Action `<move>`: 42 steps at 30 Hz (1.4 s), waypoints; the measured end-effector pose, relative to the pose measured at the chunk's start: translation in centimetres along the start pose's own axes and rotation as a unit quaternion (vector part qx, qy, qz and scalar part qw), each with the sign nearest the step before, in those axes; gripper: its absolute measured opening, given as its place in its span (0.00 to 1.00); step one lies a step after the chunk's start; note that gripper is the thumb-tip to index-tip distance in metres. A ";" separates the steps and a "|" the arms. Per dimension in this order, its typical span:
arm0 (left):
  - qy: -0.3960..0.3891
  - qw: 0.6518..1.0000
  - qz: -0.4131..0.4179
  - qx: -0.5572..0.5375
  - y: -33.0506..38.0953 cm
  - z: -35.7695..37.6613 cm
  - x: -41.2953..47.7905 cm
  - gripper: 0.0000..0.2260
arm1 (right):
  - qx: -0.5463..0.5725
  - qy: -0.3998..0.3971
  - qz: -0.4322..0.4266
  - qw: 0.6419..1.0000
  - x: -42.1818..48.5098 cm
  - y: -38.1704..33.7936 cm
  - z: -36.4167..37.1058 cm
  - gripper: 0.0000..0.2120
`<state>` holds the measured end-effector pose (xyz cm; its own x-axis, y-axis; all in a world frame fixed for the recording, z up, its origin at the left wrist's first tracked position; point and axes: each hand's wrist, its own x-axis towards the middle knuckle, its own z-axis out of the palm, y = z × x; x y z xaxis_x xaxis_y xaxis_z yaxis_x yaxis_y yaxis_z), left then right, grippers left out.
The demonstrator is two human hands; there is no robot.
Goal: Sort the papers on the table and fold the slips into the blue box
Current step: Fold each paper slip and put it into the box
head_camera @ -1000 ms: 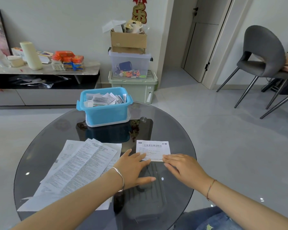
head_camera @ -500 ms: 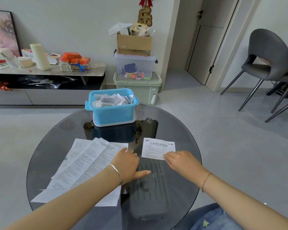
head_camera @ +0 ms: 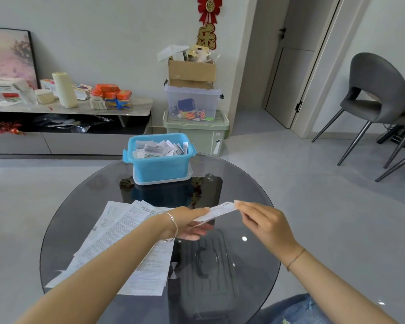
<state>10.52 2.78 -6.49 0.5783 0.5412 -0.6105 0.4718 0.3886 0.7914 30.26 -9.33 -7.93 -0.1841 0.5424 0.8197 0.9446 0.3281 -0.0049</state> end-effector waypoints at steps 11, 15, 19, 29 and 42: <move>0.117 0.960 0.247 -0.066 -1.4 -0.1 -0.2 0.03 | 0.386 -0.129 0.484 0.775 1.2 -0.9 1.5 0.12; 0.187 0.886 0.405 0.125 -2.0 -0.7 0.1 0.07 | 0.277 -0.094 0.385 0.875 0.6 -0.7 1.3 0.10; 0.184 0.784 0.428 0.410 -3.1 -0.9 0.5 0.07 | 0.124 -0.174 0.208 0.955 -1.4 0.5 1.5 0.21; 0.137 0.681 0.365 0.620 -5.6 -0.5 1.4 0.17 | 0.063 -0.316 0.010 0.947 -3.7 0.6 1.4 0.12; 0.248 0.850 0.247 0.395 -4.7 0.7 1.9 0.12 | 0.233 -0.227 0.440 0.837 -2.5 -0.7 2.7 0.08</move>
<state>9.85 1.48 -11.35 0.5767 0.8163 0.0325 0.6653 -0.4923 0.5613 29.34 -8.83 -11.49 0.3432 0.9359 0.0797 0.5792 -0.1441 -0.8023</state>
